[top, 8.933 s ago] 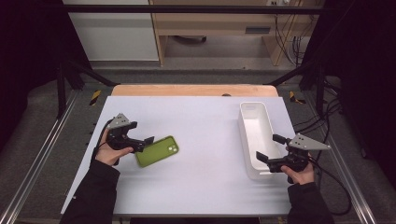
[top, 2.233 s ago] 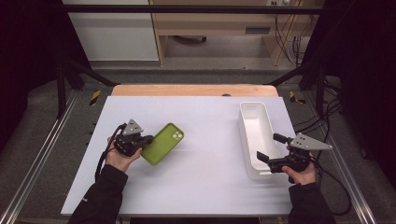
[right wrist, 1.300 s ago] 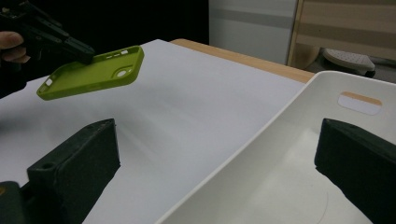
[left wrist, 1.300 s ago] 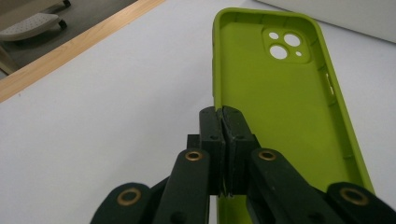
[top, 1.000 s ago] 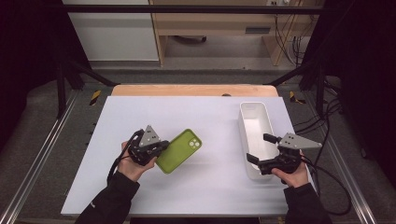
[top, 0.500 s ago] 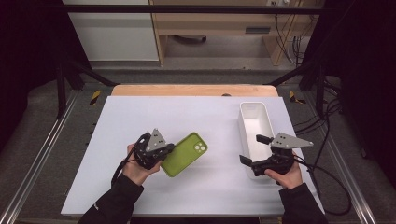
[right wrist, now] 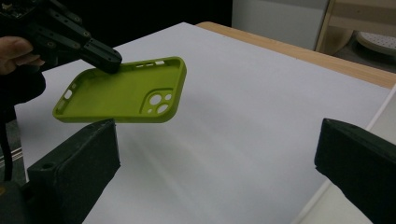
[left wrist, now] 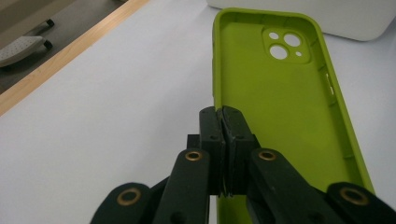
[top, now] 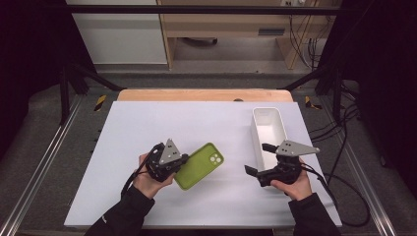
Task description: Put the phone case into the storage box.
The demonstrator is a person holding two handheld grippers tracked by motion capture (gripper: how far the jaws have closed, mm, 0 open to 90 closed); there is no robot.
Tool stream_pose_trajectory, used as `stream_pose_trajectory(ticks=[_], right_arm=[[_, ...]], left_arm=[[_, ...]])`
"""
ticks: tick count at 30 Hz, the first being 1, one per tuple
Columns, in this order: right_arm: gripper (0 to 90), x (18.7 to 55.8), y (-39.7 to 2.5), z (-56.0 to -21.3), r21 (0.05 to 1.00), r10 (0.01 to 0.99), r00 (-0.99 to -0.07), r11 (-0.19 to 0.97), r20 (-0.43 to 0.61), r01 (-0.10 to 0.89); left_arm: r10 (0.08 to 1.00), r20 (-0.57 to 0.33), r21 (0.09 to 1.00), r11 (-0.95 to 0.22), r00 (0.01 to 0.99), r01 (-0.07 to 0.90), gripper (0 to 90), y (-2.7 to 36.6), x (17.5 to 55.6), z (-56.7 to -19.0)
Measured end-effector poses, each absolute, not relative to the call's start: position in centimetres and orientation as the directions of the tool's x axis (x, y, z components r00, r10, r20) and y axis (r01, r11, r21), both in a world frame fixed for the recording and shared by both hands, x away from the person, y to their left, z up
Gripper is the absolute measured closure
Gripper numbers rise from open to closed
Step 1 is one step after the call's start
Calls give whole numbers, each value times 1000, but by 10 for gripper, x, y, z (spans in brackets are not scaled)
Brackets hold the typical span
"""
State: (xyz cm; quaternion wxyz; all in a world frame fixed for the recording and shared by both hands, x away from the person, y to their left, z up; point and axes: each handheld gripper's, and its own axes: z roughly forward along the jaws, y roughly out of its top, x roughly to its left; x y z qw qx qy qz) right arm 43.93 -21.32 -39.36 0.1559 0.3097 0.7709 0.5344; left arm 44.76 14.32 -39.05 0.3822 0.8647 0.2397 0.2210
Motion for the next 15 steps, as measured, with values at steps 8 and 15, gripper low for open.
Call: stream_pose_trajectory(ticks=[8,15], right_arm=[[6,440,-205,-393,916,638,-765,251,89,315],[7,440,-198,-390,915,627,-774,251,95,315]], left_arm=[[576,211,765,-600,790,232,878,140,444,-390],[564,228,766,-607,794,212,879,135,440,-387]])
